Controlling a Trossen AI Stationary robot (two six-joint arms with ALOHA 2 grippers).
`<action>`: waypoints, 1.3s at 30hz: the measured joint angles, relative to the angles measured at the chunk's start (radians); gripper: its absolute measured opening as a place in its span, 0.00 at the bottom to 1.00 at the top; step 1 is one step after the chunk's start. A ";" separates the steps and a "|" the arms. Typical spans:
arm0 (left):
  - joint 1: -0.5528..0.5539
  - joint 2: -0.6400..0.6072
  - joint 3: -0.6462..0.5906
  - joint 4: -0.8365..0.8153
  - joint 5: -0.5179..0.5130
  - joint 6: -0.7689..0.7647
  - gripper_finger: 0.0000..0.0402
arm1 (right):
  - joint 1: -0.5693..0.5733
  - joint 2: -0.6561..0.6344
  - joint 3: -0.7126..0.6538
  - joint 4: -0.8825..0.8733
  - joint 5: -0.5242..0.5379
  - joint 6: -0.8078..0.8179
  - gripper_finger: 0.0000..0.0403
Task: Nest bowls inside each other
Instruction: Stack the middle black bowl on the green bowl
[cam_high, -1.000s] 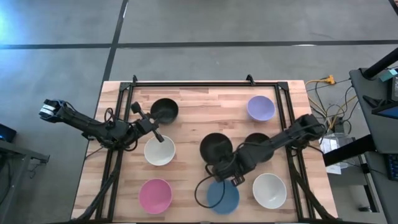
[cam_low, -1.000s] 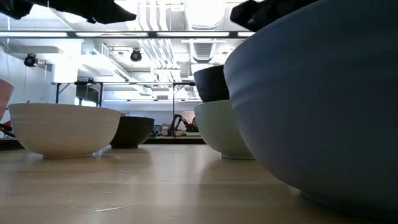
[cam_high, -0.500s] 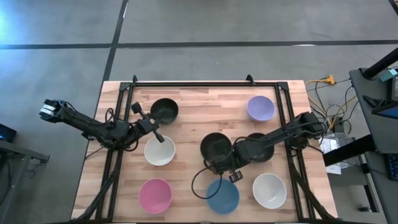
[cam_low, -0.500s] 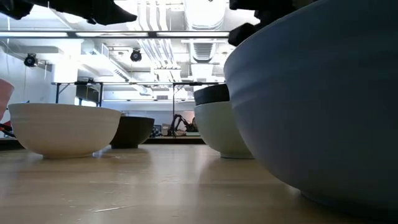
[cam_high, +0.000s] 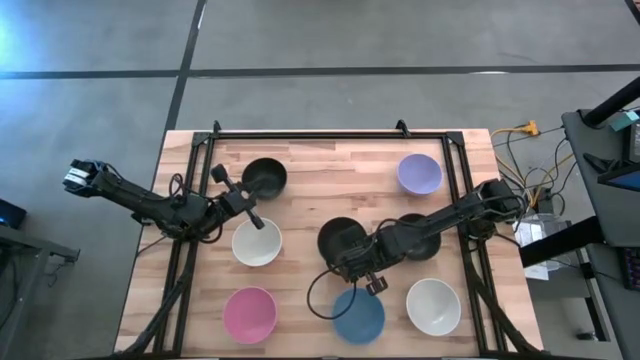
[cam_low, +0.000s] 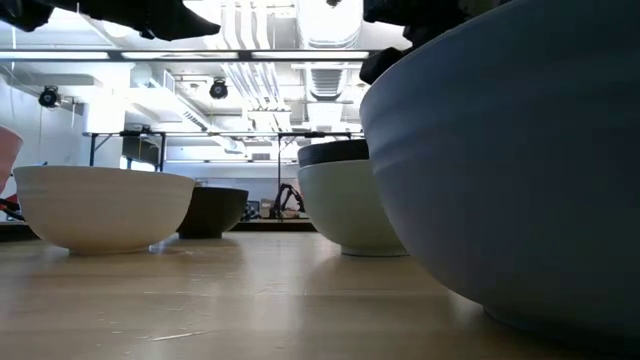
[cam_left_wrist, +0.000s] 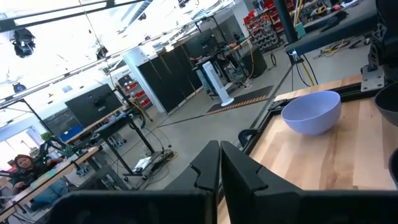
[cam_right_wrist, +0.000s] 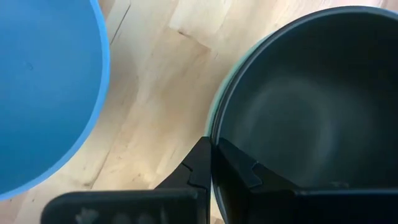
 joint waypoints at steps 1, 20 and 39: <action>0.000 0.000 0.000 -0.001 0.000 0.000 0.00 | -0.001 0.000 0.000 0.000 0.000 0.000 0.03; 0.000 0.000 0.000 -0.001 0.000 0.000 0.00 | -0.022 -0.133 -0.004 0.048 -0.071 0.009 0.13; 0.000 0.000 0.000 -0.001 0.000 0.000 0.00 | -0.024 -0.134 -0.040 0.076 -0.077 -0.010 0.14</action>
